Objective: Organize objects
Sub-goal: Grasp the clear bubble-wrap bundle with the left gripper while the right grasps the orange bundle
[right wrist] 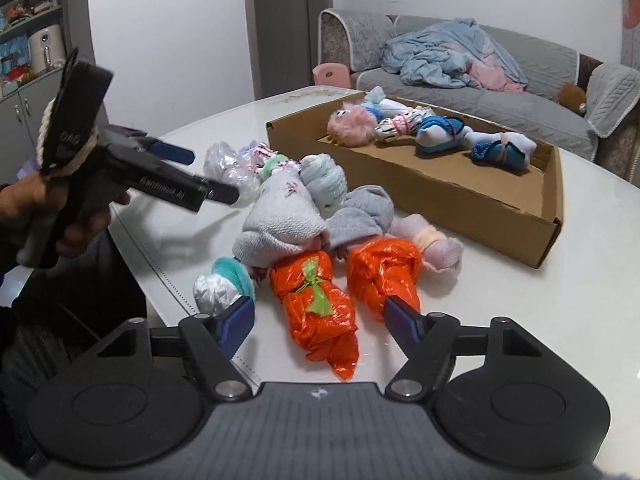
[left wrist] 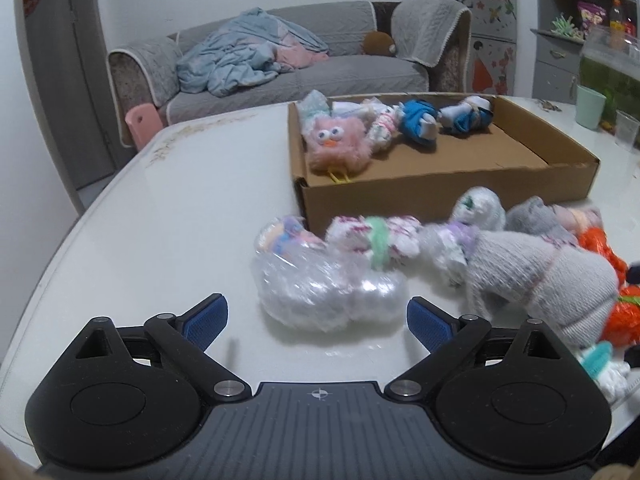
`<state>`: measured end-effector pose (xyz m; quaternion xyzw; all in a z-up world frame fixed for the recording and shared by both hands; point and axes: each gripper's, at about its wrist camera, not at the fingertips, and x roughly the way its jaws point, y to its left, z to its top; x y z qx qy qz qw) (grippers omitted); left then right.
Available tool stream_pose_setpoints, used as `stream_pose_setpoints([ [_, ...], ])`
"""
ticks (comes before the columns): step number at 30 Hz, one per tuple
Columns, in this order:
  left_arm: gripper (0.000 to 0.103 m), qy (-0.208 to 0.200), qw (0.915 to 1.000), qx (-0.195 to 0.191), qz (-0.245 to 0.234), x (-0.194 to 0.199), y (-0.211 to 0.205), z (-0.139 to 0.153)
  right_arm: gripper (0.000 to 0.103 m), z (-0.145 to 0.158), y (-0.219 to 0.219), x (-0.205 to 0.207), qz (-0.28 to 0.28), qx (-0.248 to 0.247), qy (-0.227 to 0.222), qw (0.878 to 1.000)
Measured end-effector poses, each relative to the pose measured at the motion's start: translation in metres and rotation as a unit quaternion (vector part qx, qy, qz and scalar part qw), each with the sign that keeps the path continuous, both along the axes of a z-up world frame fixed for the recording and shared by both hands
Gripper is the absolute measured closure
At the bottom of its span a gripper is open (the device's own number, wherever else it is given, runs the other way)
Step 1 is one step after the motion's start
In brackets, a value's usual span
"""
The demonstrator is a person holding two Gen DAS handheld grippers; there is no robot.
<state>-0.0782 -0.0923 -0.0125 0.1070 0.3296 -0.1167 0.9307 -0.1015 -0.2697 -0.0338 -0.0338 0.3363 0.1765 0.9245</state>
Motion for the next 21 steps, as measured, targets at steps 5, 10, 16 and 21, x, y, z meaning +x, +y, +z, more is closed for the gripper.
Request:
stream_pose_setpoints([
  [5, 0.003, -0.003, 1.0, 0.0, -0.001, 0.015, 0.0, -0.002, 0.051, -0.008, 0.0, 0.001, 0.01, 0.004, 0.013, 1.0],
  [10, 0.005, 0.001, 1.0, -0.007, -0.005, 0.028, -0.002, -0.006, 0.06, -0.009, 0.0, -0.001, 0.016, 0.01, 0.011, 1.0],
  [16, 0.021, 0.017, 0.9994, -0.029, -0.002, 0.024, 0.003, -0.009, 0.076, -0.01, -0.006, -0.007, 0.019, 0.02, 0.006, 1.0],
  [21, 0.05, 0.017, 0.9992, -0.034, -0.013, 0.014, 0.003, -0.006, 0.078, -0.009, -0.008, -0.007, 0.019, 0.028, 0.003, 0.999],
])
